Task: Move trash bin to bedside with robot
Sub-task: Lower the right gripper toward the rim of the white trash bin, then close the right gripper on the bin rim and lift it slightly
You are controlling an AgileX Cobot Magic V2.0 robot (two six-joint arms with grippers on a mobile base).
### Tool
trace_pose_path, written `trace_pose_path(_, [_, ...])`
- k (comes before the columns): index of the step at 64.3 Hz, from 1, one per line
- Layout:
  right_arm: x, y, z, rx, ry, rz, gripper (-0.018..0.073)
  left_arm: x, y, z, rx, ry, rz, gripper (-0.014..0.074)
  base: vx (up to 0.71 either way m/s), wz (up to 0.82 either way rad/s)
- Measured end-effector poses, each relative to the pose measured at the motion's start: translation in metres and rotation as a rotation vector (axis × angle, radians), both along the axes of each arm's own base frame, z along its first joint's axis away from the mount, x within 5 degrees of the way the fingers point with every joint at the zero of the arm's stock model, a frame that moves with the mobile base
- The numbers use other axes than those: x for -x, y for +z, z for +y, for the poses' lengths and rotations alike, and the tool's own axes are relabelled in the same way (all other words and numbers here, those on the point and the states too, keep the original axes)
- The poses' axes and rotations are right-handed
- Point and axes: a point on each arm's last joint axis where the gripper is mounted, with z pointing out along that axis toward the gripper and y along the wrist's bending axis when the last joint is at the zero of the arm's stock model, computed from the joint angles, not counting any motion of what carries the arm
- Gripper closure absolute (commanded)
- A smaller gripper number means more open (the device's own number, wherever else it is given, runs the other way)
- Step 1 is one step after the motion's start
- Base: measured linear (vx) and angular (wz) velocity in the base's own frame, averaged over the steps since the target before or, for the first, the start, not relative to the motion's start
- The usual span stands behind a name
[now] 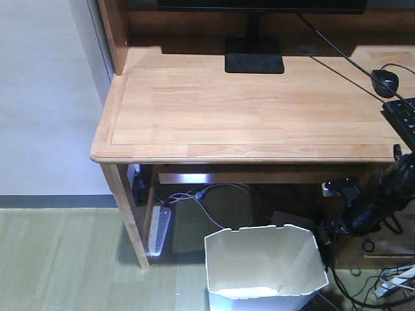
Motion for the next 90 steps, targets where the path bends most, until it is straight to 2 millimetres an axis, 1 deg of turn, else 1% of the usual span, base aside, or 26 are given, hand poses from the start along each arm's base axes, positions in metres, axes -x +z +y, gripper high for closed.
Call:
trace_pose_path(10, [0.002, -0.03, 0.0, -0.006, 0.009, 0.043, -0.0017, 0.0, 0.0, 0.0, 0.0, 0.0, 0.0, 0.0602, 0.0, 0.0])
trace_pose_path(22, [0.005, -0.053, 0.001, -0.009, 0.021, 0.068, -0.0017, 0.0, 0.0, 0.0, 0.0, 0.0, 0.0, 0.0602, 0.0, 0.0])
trace_pose_path(32, [0.003, -0.069, 0.0, -0.011, 0.032, 0.077, -0.0017, 0.0, 0.0, 0.0, 0.0, 0.0, 0.0, 0.0602, 0.0, 0.0])
trace_pose_path(48, [-0.007, -0.089, 0.001, -0.015, 0.03, 0.069, -0.0017, 0.0, 0.0, 0.0, 0.0, 0.0, 0.0, 0.0602, 0.0, 0.0])
trace_pose_path(60, [-0.011, -0.107, 0.016, -0.023, 0.095, 0.085, -0.0017, 0.0, 0.0, 0.0, 0.0, 0.0, 0.0, 0.0602, 0.0, 0.0])
trace_pose_path(70, [-0.011, -0.124, 0.028, -0.035, 0.126, 0.111, -0.0017, 0.0, 0.0, 0.0, 0.0, 0.0, 0.0, 0.0602, 0.0, 0.0])
trace_pose_path(90, [-0.011, -0.149, 0.03, -0.048, 0.098, 0.124, -0.0001, 0.0, 0.0, 0.0, 0.0, 0.0, 0.0, 0.0602, 0.0, 0.0])
